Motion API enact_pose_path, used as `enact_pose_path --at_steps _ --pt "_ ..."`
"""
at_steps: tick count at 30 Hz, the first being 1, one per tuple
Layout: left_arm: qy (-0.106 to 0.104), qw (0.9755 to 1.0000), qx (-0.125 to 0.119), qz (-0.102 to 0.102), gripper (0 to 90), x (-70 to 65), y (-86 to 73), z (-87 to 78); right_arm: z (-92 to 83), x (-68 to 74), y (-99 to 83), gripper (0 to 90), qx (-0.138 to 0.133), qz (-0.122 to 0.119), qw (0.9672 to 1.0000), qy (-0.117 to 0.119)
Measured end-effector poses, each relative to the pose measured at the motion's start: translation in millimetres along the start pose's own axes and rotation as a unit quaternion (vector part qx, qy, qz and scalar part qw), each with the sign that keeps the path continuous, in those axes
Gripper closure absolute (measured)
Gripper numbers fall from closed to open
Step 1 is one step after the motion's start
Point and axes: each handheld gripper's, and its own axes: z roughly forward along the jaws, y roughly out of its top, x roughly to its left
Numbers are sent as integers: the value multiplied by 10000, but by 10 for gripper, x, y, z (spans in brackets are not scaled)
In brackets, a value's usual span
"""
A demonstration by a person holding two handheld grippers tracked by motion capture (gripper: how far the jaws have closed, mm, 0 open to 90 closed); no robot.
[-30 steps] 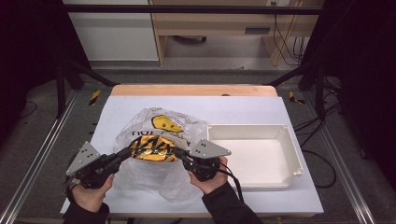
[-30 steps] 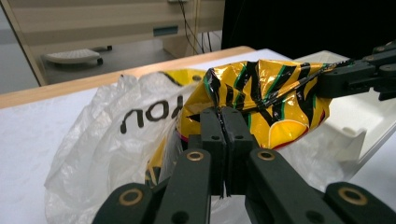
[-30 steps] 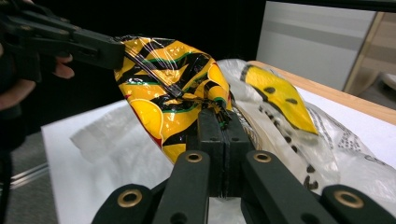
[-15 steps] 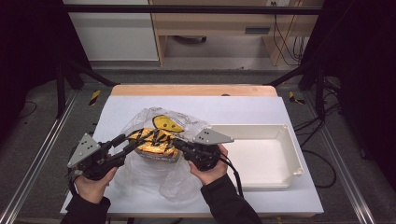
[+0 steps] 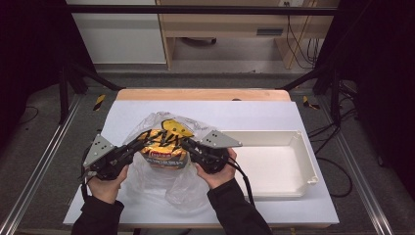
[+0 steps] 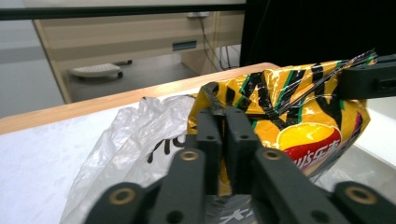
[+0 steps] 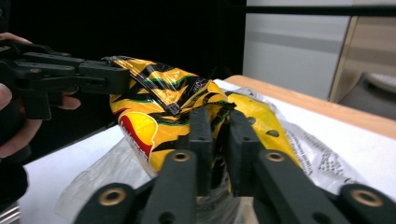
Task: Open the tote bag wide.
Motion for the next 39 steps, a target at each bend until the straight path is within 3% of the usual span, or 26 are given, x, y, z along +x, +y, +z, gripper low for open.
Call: enact_pose_path --at_steps 7,15,19,25,29,36,39 --pt "186 9998 21 -6 882 -33 12 13 -64 13 -7 651 -84 -261 9996 -99" --pt "194 9998 -10 -5 881 -38 18 33 26 -20 9 592 -20 -187 9998 -65" --pt "200 9998 -8 35 880 -44 19 37 126 -21 -24 627 88 -169 9998 21" --pt "158 9999 -21 52 860 -38 20 42 187 13 -16 834 200 -125 9997 17" --pt "162 9997 -91 144 773 -35 32 12 196 14 -9 892 254 21 9997 -33" --pt "171 9993 -322 41 553 47 103 -206 184 -13 0 899 255 225 9994 5" --pt "178 9996 -239 9 458 124 81 -289 168 -11 9 899 214 280 9994 67"
